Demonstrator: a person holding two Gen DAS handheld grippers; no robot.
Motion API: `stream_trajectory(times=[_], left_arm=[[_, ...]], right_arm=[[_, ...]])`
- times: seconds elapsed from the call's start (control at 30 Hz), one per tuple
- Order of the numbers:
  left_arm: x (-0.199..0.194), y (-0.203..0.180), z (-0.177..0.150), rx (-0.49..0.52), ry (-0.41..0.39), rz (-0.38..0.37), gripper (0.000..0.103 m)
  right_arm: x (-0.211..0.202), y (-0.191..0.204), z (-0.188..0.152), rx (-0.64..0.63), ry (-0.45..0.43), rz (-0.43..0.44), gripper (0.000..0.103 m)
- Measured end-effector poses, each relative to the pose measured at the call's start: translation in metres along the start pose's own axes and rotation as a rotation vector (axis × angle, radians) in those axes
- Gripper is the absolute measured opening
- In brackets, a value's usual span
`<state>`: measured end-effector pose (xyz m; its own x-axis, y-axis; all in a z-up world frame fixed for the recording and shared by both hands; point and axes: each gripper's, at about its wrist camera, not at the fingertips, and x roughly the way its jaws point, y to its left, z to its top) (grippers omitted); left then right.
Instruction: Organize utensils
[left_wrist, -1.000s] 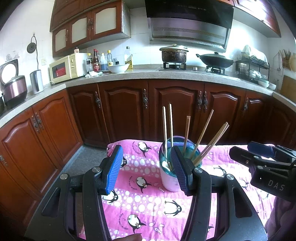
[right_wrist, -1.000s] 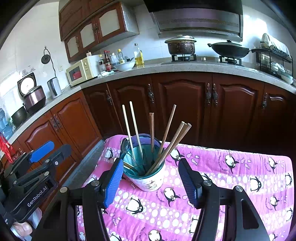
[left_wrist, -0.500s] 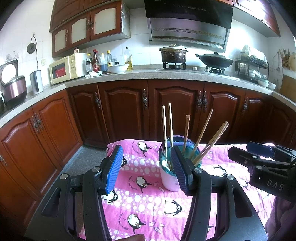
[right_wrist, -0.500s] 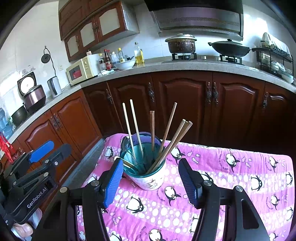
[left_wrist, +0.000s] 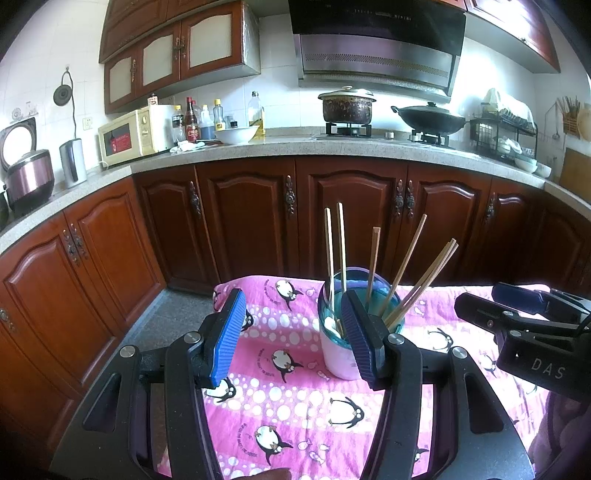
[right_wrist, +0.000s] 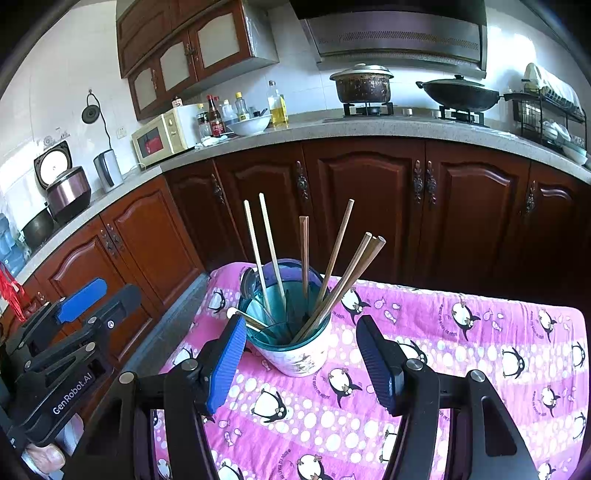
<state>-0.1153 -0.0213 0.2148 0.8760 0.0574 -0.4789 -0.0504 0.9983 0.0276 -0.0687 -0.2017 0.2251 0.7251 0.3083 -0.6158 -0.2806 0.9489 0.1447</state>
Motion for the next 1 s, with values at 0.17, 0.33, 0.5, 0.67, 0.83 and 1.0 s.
stream_trajectory(times=[0.17,0.33,0.5,0.67,0.83,1.0], left_arm=[[0.0,0.0,0.0,0.0,0.0,0.001,0.053],[0.001,0.0,-0.001,0.0,0.003,-0.004,0.053],[0.002,-0.001,-0.003,-0.002,0.007,-0.006,0.053],[0.005,0.001,-0.004,-0.004,0.013,-0.008,0.053],[0.009,0.001,-0.004,-0.015,0.025,-0.025,0.053],[0.014,0.0,-0.008,-0.008,0.032,-0.041,0.053]], right_arm=[[0.0,0.0,0.0,0.0,-0.001,0.0,0.06],[0.0,0.0,-0.001,-0.002,0.003,0.0,0.06],[0.001,0.001,-0.001,-0.007,0.01,0.002,0.06],[0.003,0.0,-0.001,-0.005,0.015,0.001,0.06],[0.003,-0.003,-0.001,-0.002,0.017,0.002,0.06],[0.006,-0.013,-0.004,0.009,0.024,-0.005,0.06]])
